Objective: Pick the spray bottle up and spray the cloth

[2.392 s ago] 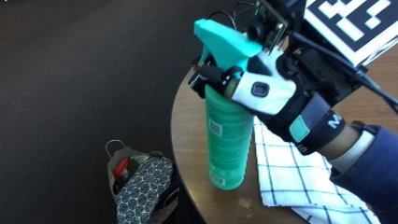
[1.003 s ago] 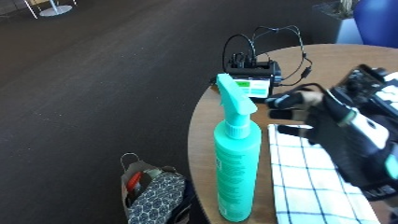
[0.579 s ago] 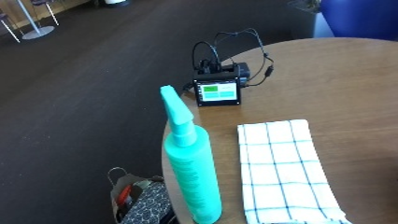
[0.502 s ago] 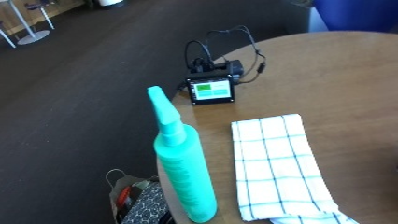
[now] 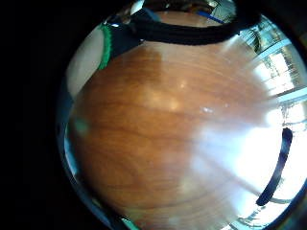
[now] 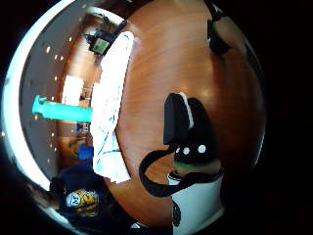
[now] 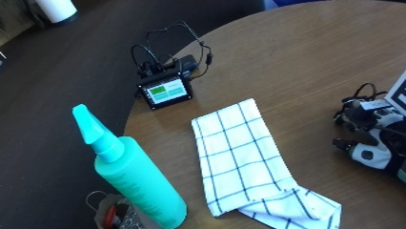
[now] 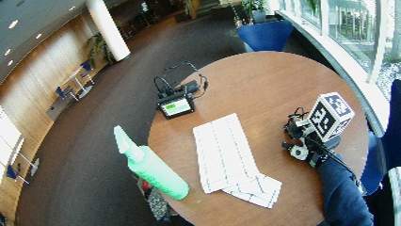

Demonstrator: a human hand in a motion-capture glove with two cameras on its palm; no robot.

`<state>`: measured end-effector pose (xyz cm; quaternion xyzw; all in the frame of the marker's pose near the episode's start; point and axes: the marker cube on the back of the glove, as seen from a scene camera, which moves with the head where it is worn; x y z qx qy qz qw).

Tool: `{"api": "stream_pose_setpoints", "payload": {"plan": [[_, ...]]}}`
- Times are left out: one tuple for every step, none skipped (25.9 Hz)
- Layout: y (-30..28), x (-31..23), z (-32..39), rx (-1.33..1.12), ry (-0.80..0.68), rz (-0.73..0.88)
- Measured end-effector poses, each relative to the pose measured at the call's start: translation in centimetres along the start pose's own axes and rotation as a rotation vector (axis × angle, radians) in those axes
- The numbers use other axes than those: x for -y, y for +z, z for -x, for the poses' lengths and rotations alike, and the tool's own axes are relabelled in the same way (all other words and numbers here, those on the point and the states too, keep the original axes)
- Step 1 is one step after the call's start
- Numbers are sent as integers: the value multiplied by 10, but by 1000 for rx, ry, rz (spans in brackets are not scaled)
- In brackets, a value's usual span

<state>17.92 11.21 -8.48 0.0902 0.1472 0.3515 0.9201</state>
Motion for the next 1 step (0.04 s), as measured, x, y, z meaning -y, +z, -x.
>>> {"api": "stream_pose_setpoints", "payload": {"plan": [[0, 1, 0, 2, -1, 0]]}}
